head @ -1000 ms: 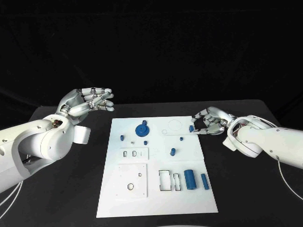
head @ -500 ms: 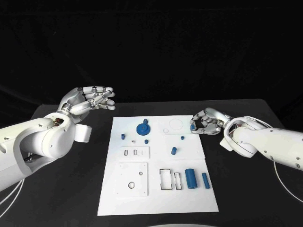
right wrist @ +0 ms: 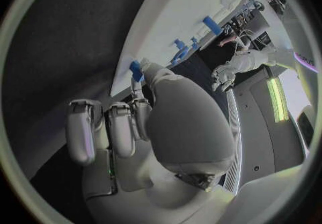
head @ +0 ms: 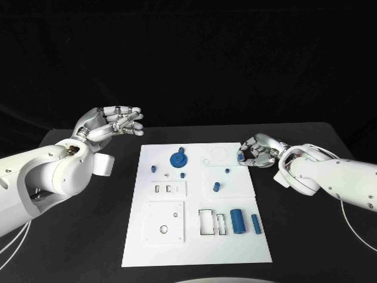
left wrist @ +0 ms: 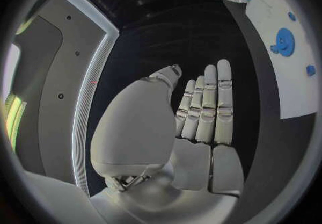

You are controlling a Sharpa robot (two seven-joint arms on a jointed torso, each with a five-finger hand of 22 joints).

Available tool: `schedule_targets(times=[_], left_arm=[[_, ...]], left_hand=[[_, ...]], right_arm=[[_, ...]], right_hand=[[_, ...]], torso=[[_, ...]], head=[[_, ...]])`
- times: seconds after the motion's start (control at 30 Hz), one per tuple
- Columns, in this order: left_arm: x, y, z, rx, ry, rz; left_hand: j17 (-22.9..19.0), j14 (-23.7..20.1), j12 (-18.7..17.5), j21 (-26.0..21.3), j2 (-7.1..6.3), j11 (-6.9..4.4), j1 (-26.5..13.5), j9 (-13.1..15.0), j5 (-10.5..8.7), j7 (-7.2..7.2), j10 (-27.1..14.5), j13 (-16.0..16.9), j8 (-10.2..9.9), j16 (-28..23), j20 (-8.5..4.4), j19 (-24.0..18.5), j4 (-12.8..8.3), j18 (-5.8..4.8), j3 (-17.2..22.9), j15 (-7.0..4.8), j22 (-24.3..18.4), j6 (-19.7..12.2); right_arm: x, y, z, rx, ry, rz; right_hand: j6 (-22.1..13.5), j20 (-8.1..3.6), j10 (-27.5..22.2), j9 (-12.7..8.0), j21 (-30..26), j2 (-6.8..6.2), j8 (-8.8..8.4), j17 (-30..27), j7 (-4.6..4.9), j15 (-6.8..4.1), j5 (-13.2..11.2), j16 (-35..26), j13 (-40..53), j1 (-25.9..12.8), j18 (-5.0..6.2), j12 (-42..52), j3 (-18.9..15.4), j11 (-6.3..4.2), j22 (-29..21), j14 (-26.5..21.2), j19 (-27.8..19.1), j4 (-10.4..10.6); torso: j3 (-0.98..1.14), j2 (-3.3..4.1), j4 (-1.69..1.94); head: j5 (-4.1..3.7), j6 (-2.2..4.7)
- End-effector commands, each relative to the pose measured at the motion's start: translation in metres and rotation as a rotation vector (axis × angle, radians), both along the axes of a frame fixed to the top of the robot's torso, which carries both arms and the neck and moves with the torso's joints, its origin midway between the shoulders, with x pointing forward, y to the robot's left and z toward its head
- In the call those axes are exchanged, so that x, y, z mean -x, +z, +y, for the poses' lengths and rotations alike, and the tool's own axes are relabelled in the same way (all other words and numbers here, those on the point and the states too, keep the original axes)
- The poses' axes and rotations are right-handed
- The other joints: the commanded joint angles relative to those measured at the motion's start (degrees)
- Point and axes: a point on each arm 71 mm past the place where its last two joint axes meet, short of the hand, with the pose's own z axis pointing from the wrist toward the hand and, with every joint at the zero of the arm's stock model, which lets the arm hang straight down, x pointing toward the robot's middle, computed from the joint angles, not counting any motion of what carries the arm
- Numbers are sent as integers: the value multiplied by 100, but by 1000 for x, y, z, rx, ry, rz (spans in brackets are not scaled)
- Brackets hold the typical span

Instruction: Assemble the parts on the task board

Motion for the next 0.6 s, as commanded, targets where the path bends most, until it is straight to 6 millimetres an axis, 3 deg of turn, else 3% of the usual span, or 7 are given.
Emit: schedule_targets(times=[0.03,0.37,0.43,0.6], left_arm=[[1,1,-2,9,-17,-2],[1,1,-1,8,-16,-1],[1,1,-1,8,-16,0],[0,1,0,7,-14,0]], left_hand=[[7,-51,-38,34,16,-4,-20,-3,-21,-21,34,8,-28,-26,43,9,-11,66,15,-4,-8,18],[23,-53,-40,40,15,-4,-11,-3,-20,-20,36,8,-31,-35,41,9,-27,66,23,-5,-9,21],[23,-53,-40,40,15,-4,-11,-3,-20,-20,36,8,-31,-35,41,9,-27,66,23,-5,-9,21],[26,-53,-40,41,15,-4,-10,-3,-19,-20,36,8,-31,-37,41,8,-30,66,25,-5,-9,22]], right_arm=[[0,0,1,11,2,-12],[2,10,2,-6,-70,-112],[3,15,6,-15,-81,-121],[11,29,28,-28,-70,-133]], right_hand=[[98,-44,38,30,41,25,77,915,-30,-48,-23,22,663,-55,-11,47,102,-47,1109,460,203,-22],[205,-103,132,79,263,67,209,989,-108,-109,-32,49,761,-225,-75,151,282,-117,1272,481,363,-31],[160,-114,122,83,310,141,213,985,-109,-116,-31,48,746,-304,-88,131,349,-120,1306,480,396,4],[141,-117,121,88,392,174,220,987,-108,-117,-31,49,745,-333,-112,128,383,-121,1364,481,453,11]], torso=[[-2,-4,0],[4,-8,-15],[-1,-12,-13],[0,-12,-5]], head=[[-4,-4],[3,-14],[4,-18],[22,-33]])
